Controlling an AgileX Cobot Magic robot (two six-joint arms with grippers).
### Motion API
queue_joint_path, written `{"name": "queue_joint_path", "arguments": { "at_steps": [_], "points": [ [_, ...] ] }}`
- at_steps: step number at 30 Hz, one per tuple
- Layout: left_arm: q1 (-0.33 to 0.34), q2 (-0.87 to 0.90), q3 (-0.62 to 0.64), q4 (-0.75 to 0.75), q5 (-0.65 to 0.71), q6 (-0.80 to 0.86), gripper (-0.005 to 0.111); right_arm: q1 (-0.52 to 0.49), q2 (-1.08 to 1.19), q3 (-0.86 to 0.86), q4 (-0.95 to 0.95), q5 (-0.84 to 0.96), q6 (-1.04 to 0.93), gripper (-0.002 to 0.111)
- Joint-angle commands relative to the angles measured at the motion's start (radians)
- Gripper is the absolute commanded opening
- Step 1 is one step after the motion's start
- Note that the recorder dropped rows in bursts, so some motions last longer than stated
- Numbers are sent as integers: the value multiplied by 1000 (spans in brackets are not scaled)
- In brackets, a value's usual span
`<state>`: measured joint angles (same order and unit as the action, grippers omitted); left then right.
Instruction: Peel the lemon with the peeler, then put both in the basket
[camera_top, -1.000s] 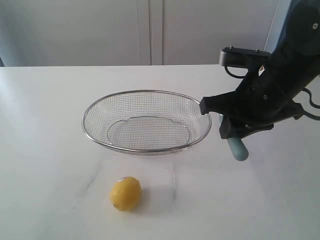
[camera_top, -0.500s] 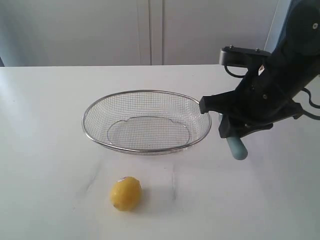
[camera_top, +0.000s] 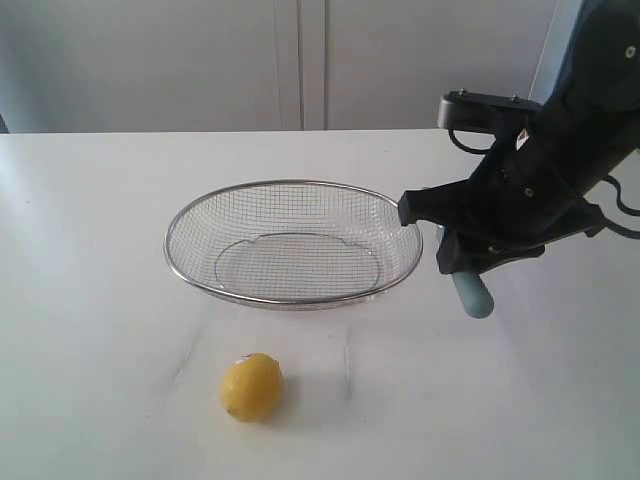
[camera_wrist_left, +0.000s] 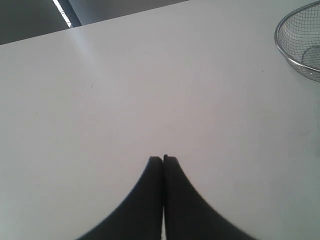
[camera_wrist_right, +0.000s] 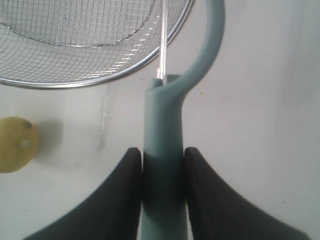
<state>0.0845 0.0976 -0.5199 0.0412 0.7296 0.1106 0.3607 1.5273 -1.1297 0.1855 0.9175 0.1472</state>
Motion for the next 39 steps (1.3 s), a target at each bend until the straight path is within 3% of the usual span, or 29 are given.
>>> {"name": "queue_joint_path", "arguments": {
  "at_steps": [1,10,20,39],
  "points": [
    [3,13,-5,-13,18,3,0,-5,-13,4,4,-8,-8,0],
    [3,243,-18,-74,116,67,0,-5,-13,4,4,-6,-8,0],
    [3,513,-129,-146,190,159,0,-5,-13,4,4,-6,-8,0],
    [2,809,-236,-258,262,176,0,-5,-13,4,4,-4,-12,0]
  ]
}}
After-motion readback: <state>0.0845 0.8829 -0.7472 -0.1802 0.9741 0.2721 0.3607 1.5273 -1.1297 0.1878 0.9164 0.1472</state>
